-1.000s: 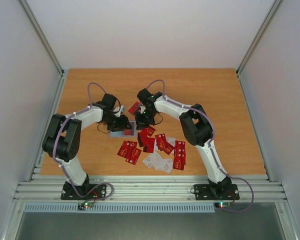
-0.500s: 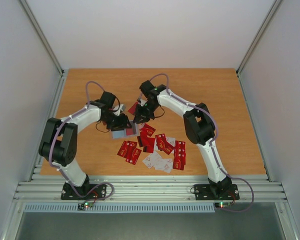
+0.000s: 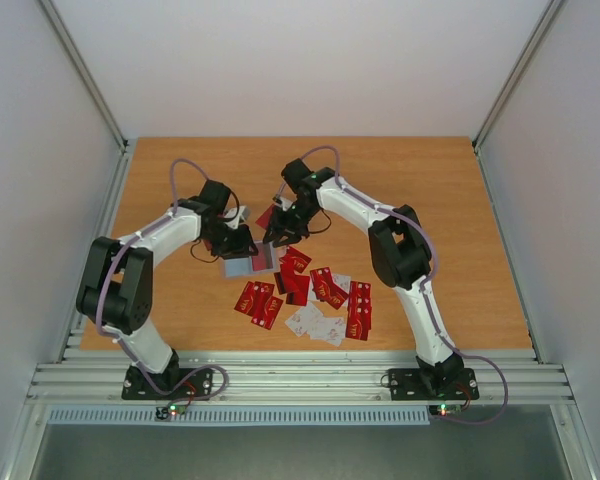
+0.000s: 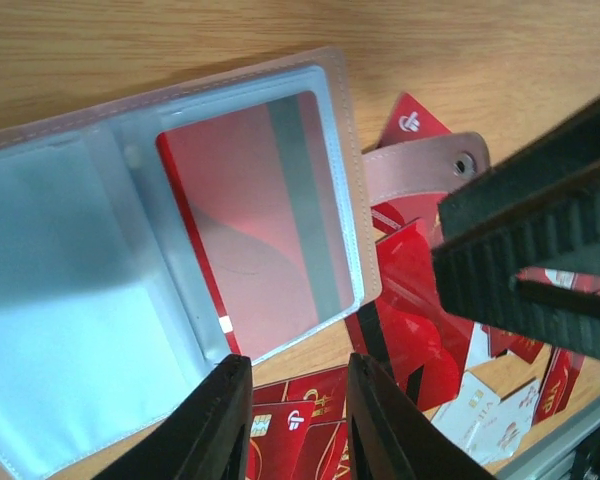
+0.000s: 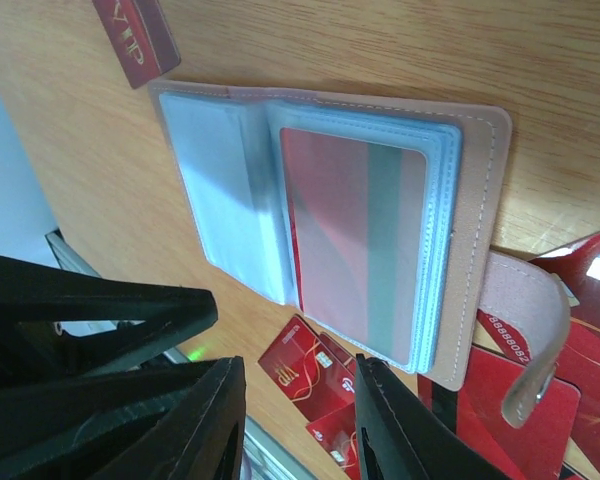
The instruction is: Put the credit cards into the card holder
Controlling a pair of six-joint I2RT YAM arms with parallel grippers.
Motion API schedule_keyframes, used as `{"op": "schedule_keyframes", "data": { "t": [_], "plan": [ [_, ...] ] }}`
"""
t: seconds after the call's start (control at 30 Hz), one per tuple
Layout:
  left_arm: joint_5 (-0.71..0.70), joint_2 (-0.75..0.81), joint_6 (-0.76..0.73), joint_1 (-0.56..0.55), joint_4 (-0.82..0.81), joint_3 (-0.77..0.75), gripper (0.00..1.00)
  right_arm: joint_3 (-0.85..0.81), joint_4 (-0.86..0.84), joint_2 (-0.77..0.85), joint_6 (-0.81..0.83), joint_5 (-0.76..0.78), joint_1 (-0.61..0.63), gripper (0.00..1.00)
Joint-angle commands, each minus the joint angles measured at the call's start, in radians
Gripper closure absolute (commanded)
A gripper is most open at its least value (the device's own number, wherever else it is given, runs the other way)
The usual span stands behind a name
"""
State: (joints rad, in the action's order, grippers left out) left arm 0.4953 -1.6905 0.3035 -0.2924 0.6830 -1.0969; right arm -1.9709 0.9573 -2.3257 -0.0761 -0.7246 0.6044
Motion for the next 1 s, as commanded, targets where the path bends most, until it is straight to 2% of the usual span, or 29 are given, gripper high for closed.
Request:
{"op": "schedule_keyframes", "data": {
  "t": [0.0, 0.1, 0.3, 0.97],
  "plan": [
    [-0.049, -0.028, -0.004, 0.002, 0.011, -0.019, 0.76, 0.027, -0.035, 0.016, 0.015, -0.033, -0.005, 0.69],
    [-0.067, -0.033, -0.003, 0.002, 0.019, -0.024, 0.86, 0.036, -0.041, 0.009, 0.023, -0.033, -0.005, 0.69],
    [-0.083, -0.086, -0.024, 0.002, 0.032, -0.055, 0.97, 0.034, -0.028, -0.021, 0.051, -0.035, -0.006, 0.69],
    [-0.066, -0.181, -0.036, 0.001, -0.030, -0.035, 1.00, -0.004, 0.016, -0.116, 0.101, 0.002, -0.006, 0.70]
  ]
}}
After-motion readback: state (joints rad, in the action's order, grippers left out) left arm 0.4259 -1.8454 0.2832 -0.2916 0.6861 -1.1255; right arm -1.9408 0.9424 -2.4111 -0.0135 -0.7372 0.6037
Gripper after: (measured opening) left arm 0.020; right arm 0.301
